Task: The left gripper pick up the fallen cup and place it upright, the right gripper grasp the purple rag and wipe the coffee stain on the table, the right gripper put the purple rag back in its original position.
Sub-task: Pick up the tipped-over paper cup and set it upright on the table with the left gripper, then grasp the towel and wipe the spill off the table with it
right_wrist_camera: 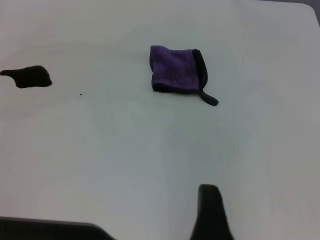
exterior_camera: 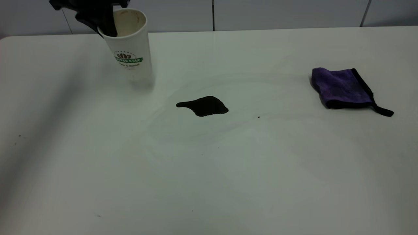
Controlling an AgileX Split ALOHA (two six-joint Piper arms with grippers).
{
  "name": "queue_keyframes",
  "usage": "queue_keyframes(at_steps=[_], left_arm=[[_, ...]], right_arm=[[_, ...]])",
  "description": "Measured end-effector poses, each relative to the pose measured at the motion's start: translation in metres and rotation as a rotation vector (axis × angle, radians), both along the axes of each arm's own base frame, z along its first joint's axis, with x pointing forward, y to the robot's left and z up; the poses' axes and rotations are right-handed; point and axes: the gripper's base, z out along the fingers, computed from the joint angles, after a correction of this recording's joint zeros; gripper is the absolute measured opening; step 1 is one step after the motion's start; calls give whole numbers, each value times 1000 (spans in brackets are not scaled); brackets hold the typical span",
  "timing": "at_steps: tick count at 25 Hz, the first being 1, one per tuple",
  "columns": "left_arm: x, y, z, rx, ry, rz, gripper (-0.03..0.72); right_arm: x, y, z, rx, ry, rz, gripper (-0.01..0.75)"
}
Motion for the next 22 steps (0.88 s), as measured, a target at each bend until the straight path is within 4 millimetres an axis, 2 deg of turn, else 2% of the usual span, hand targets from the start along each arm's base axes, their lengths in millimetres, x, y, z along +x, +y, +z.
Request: queue_keyframes(at_steps=[6,9,12,15,17,19,22], left_arm=[[1,-2,-27,-24,44,17,42],[0,-3,-36,-26,56,21,78],[0,-3,-41,-27,66,21,160],[0,-3,-37,-27,57,16,303],[1,-3,-23,-26,39,10,423],[1,-2,4,-20,11,-5,535],[-2,0,66,-8,-53,-33,672]], right_arm=[[0,0,0,0,0,0,580],[0,0,0,0,0,0,580],[0,0,0,0,0,0,580],[0,0,0,0,0,0,580],[0,0,0,0,0,0,580],[0,0,0,0,0,0,580],[0,0,0,0,0,0,580]])
